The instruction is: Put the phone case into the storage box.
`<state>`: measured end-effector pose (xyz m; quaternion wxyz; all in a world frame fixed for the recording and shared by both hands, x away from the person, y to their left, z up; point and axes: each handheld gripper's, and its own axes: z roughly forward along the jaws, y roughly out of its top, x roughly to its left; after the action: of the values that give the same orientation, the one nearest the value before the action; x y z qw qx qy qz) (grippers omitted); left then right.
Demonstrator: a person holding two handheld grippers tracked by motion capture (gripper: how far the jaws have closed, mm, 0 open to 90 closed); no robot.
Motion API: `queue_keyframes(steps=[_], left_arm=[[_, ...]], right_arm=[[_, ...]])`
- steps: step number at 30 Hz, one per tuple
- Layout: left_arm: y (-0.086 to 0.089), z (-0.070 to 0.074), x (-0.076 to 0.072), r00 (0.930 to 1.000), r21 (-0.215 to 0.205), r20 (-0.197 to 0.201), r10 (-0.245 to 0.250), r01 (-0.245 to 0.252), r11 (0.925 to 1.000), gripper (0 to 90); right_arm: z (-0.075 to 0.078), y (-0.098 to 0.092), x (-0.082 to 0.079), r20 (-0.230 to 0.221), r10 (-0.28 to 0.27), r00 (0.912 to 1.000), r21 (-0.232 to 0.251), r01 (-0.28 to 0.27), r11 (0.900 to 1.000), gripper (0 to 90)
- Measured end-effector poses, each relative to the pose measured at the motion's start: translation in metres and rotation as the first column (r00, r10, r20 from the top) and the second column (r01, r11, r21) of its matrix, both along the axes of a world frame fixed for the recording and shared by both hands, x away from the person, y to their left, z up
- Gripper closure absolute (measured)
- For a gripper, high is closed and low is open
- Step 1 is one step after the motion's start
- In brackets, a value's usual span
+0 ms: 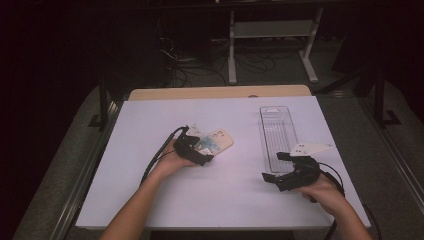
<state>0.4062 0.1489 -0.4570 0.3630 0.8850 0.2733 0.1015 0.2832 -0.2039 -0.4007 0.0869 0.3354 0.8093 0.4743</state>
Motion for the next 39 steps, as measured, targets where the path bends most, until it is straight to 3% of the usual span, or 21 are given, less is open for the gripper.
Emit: queue_keyframes(steps=[1, 6, 7, 30, 39], left_arm=[[0.001, 0.001, 0.001, 0.9999, 0.020, 0.005, -0.011, 0.011, 0.9997, 5.2], [0.002, 0.000, 0.000, 0.9999, 0.002, 0.010, -0.006, 0.006, 1.0000, 6.6], [0.003, 0.000, 0.000, 0.9998, 0.017, 0.012, -0.013, 0.013, 0.9998, 6.8], [0.006, 0.002, 0.001, 0.9994, 0.011, 0.016, -0.030, 0.030, 0.9995, 11.1], [0.014, 0.010, 0.002, 0.9996, -0.026, 0.020, -0.022, 0.023, 0.9994, 11.1]], right_arm=[[0.000, 0.000, 0.000, 0.000, 0.000, 1.0000, 0.000, 0.000, 1.000, 5.7], [0.000, 0.000, 0.000, 0.000, 0.000, 1.0000, 0.000, 0.000, 1.000, 5.7], [0.000, 0.000, 0.000, 0.001, -0.001, 1.0000, 0.000, 0.001, 1.000, 5.8], [0.000, 0.000, 0.000, 0.000, 0.001, 1.0000, 0.001, -0.001, 1.000, 5.8], [0.000, 0.000, 0.000, 0.001, 0.001, 1.0000, 0.000, -0.001, 1.000, 5.8]])
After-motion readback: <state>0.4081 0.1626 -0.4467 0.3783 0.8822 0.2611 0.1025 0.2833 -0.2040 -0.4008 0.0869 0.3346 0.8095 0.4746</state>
